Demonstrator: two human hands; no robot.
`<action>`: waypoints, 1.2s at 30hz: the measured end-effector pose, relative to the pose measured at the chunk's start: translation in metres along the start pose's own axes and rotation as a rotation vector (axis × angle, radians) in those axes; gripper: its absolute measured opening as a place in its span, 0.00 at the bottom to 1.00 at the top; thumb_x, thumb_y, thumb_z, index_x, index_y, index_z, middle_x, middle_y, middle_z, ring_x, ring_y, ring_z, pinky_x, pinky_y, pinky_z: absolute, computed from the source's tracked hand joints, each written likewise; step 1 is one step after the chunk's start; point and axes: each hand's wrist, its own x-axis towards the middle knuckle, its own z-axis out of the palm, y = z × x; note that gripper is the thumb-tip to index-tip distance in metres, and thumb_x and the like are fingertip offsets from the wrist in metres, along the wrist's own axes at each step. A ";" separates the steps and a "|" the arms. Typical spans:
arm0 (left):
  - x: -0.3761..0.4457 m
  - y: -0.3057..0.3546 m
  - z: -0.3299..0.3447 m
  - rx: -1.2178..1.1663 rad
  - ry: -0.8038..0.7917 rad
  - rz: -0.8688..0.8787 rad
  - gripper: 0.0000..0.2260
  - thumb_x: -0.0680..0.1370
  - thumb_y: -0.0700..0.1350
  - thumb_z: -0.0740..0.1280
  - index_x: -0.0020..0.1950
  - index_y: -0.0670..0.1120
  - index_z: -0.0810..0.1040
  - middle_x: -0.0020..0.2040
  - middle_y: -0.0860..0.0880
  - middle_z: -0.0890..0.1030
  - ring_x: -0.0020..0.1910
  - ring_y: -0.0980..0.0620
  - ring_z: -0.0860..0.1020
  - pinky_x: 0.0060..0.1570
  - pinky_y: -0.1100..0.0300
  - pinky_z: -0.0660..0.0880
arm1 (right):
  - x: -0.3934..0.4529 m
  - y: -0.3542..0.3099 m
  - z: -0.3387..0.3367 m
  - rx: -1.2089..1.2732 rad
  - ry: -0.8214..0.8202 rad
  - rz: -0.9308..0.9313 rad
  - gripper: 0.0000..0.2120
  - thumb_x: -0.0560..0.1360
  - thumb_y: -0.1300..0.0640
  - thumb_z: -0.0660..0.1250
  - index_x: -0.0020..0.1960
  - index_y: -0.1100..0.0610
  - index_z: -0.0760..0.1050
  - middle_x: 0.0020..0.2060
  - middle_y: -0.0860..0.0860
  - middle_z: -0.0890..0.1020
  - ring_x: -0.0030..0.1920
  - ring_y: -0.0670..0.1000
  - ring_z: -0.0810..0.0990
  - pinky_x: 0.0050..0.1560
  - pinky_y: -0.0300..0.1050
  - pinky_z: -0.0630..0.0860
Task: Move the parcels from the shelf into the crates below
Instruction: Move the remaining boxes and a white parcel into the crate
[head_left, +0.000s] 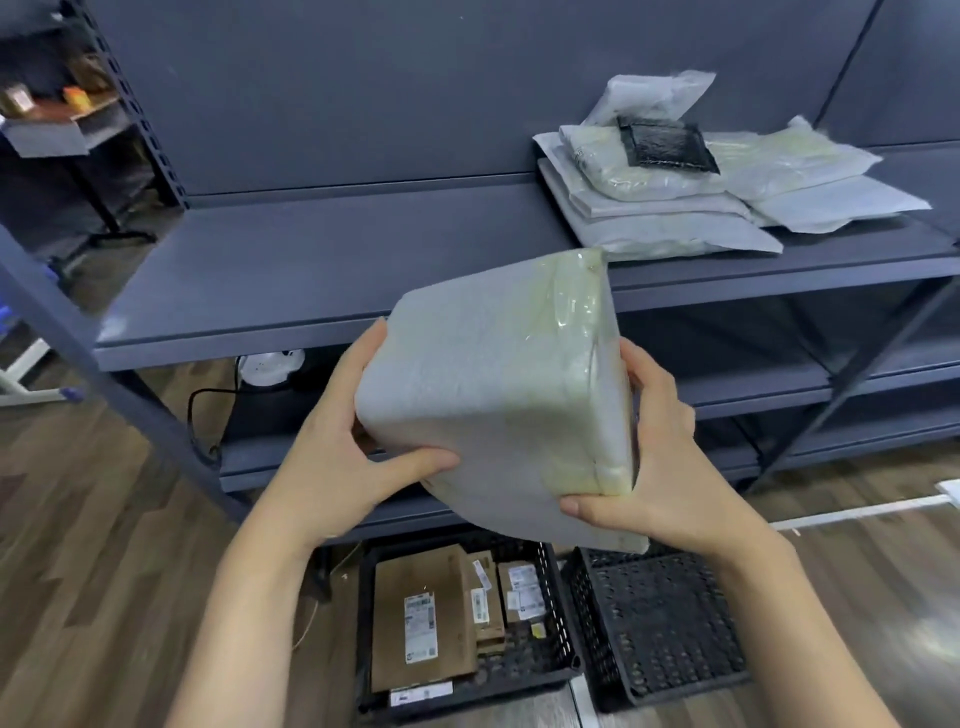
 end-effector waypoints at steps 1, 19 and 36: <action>0.000 -0.002 0.001 0.045 -0.013 0.003 0.45 0.58 0.54 0.76 0.68 0.69 0.55 0.65 0.77 0.62 0.66 0.74 0.61 0.60 0.74 0.64 | 0.000 -0.001 -0.002 -0.051 -0.008 -0.001 0.58 0.51 0.38 0.73 0.70 0.32 0.39 0.61 0.30 0.51 0.62 0.42 0.53 0.62 0.51 0.61; 0.012 0.038 0.041 1.162 -0.362 0.128 0.63 0.61 0.70 0.71 0.74 0.45 0.28 0.71 0.45 0.24 0.71 0.46 0.26 0.71 0.49 0.34 | 0.007 -0.009 0.004 -0.841 -0.101 -0.177 0.58 0.50 0.33 0.67 0.74 0.47 0.47 0.66 0.61 0.59 0.69 0.61 0.57 0.63 0.52 0.47; 0.018 0.010 0.058 1.075 -0.270 0.361 0.51 0.54 0.69 0.59 0.71 0.43 0.60 0.67 0.41 0.59 0.67 0.41 0.57 0.61 0.46 0.66 | -0.010 0.027 -0.012 -0.752 -0.236 0.005 0.67 0.58 0.23 0.66 0.72 0.49 0.22 0.71 0.54 0.23 0.71 0.56 0.23 0.71 0.60 0.29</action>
